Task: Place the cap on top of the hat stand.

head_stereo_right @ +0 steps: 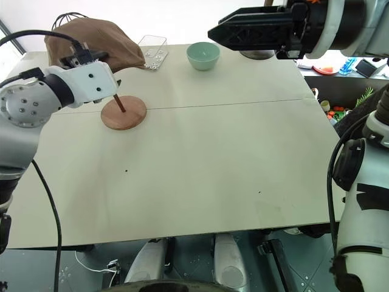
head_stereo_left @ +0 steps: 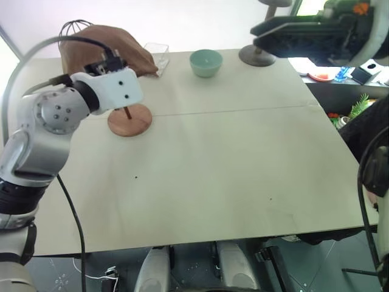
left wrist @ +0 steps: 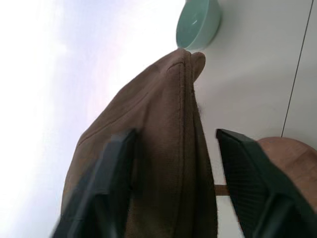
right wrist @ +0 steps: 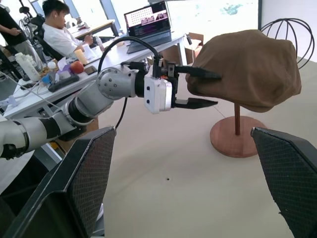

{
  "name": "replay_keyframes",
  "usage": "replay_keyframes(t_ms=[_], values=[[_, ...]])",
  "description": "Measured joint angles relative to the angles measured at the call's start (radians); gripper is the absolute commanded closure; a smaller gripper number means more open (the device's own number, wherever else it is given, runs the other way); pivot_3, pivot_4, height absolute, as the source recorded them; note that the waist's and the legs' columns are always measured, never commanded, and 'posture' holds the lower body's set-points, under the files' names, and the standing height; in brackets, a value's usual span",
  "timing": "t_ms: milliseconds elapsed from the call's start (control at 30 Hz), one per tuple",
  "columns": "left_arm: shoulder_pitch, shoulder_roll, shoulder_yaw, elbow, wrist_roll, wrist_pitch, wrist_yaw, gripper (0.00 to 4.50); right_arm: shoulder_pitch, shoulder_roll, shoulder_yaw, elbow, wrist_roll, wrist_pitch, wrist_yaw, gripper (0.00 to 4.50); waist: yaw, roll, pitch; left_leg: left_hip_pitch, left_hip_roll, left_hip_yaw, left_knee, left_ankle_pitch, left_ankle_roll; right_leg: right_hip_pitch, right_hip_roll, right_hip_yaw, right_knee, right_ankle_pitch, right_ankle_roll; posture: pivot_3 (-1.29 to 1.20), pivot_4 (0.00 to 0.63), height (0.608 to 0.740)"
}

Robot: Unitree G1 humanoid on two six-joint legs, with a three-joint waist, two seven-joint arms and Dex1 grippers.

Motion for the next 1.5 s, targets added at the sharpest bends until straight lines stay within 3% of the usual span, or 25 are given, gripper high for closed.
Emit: replay_keyframes(t_ms=[67,300,567,733,900,1200,1400,1500], values=[[0.0,-0.004,0.005,0.0,0.017,-0.012,0.004,4.46,0.0,0.0,0.002,0.0,0.003,-0.006,0.0,0.0,0.0,0.0,0.0,0.0,0.0,0.0,0.0,0.0,0.0,0.0,0.0,0.0,0.0,0.0,0.0,0.0,0.15,0.74],[0.015,-0.031,0.044,0.002,0.039,-0.099,0.054,4.46,0.001,-0.003,0.014,0.0,0.011,-0.024,0.002,0.0,0.0,0.0,0.0,0.0,0.0,0.0,0.0,0.0,0.0,0.0,0.0,0.0,0.0,0.0,0.0,0.0,0.15,0.74],[0.077,-0.047,0.243,0.067,-0.048,-0.374,0.135,4.46,0.037,-0.02,0.034,0.001,0.01,-0.065,0.024,0.0,0.001,0.0,0.0,0.0,0.0,0.0,0.001,0.0,0.0,0.0,0.0,0.0,0.0,0.0,0.0,0.0,0.15,0.74],[0.082,-0.036,0.368,0.247,-0.189,-0.742,0.115,4.46,0.051,-0.018,0.053,0.002,0.008,-0.09,0.025,0.0,0.001,0.0,0.0,0.0,0.0,0.0,0.001,0.0,0.0,0.0,0.0,0.0,0.0,0.0,0.0,0.0,0.15,0.74],[0.101,0.039,0.389,0.553,-0.282,-1.123,0.001,4.46,0.056,-0.018,0.061,0.002,0.008,-0.11,0.028,0.0,0.001,0.0,0.0,0.0,0.0,0.001,0.001,0.0,0.0,0.0,-0.001,0.0,0.001,0.0,0.0,0.0,0.15,0.74],[-0.104,0.065,0.27,1.089,-0.274,-1.604,-0.127,4.46,0.071,-0.041,0.066,-0.005,0.007,-0.114,0.029,0.0,0.009,0.0,0.0,0.0,0.0,0.001,0.002,0.0,0.0,0.0,-0.002,0.0,0.001,0.001,0.002,0.0,0.15,0.74],[-0.178,0.032,0.189,1.228,-0.25,-1.724,-0.137,4.46,0.072,-0.061,0.075,-0.022,0.008,-0.116,0.032,0.0,0.007,0.0,0.0,0.0,0.0,0.001,0.002,0.0,0.0,0.0,-0.002,0.0,0.001,0.001,0.002,0.0,0.15,0.74],[-0.18,0.032,0.186,1.238,-0.253,-1.73,-0.134,3.34,0.072,-0.062,0.076,-0.023,0.008,-0.116,0.031,0.0,0.0,0.0,0.0,0.0,0.0,0.001,0.002,0.0,0.0,0.0,-0.002,0.0,0.001,0.001,0.002,0.0,0.15,0.74]])
